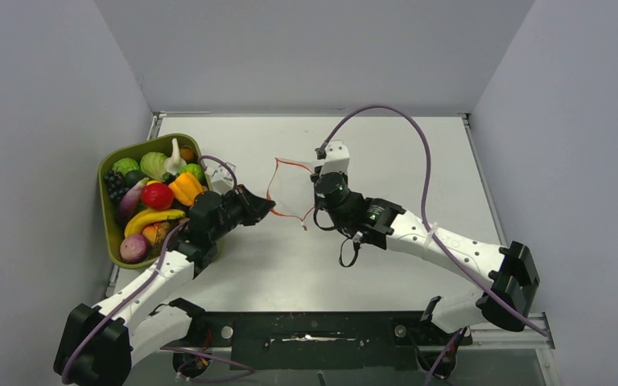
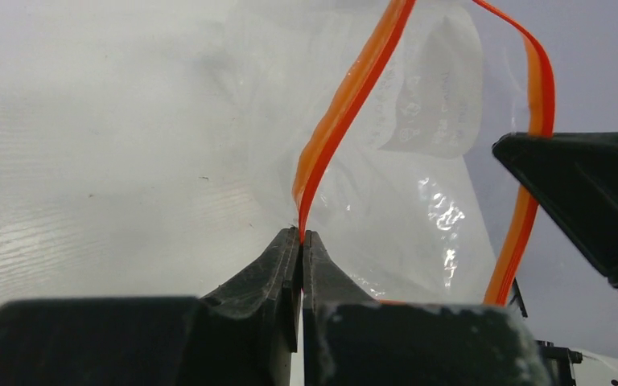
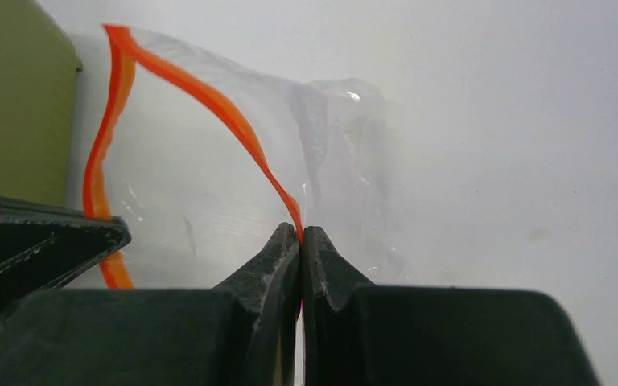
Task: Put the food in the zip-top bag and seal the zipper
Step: Open the zipper of the food storage bag.
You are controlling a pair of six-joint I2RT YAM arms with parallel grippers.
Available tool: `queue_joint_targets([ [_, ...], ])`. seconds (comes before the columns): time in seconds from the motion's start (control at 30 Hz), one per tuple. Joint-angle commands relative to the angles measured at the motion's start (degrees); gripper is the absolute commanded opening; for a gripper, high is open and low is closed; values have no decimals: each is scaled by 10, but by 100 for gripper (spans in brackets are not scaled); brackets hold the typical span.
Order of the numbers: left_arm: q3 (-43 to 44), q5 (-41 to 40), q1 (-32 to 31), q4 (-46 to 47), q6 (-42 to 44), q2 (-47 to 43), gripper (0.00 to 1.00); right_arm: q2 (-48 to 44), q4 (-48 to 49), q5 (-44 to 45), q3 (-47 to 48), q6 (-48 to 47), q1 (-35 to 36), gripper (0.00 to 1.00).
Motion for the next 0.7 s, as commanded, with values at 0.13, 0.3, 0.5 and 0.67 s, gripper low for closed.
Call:
queue_joint_targets([
  [0.13, 38, -18, -1, 41, -7, 5, 0, -73, -22, 79, -18, 70, -38, 0],
  [0.3, 54, -14, -1, 19, -7, 22, 0, -118, 51, 64, -58, 26, -33, 0],
  [0.5, 51, 8, -1, 23, -23, 27, 0, -108, 57, 25, -69, 26, -24, 0],
  [0.67, 54, 15, -1, 11, -23, 10, 6, -102, 61, -2, -74, 6, -21, 0],
])
